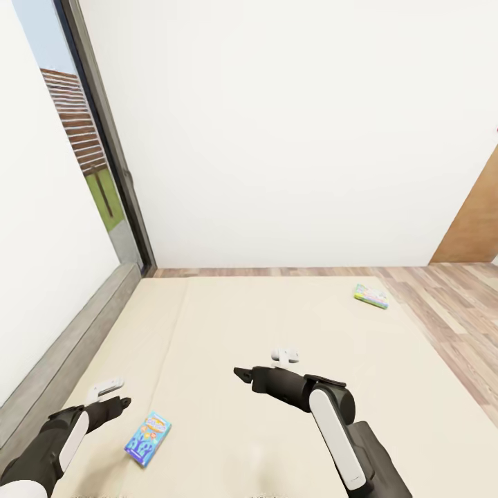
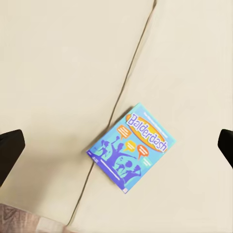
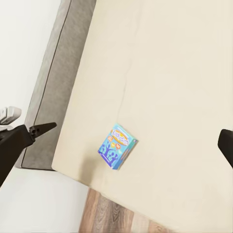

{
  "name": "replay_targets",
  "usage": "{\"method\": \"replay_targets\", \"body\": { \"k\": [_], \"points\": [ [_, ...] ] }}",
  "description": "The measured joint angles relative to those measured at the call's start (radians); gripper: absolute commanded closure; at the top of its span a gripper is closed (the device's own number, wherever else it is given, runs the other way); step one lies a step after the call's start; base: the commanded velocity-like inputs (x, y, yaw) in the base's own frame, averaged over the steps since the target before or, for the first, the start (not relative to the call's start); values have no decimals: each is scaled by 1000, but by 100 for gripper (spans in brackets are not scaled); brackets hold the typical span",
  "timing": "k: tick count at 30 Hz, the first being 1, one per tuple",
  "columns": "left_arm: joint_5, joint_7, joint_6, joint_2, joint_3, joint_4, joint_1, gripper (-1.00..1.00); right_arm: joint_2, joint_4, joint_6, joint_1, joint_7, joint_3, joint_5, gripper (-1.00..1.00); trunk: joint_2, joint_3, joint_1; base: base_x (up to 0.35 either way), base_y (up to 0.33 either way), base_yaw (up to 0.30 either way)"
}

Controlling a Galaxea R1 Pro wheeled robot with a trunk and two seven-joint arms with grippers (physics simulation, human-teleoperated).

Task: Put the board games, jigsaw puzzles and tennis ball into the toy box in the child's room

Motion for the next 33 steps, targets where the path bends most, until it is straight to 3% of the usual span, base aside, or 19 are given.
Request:
{"method": "replay_targets", "body": {
  "k": [33],
  "points": [
    [-1,0,0,-1,-1,0,0,-100,0,10,-1,-2,0,-1,-1,-100,0,-54,0,0,0,34]
  ]
}}
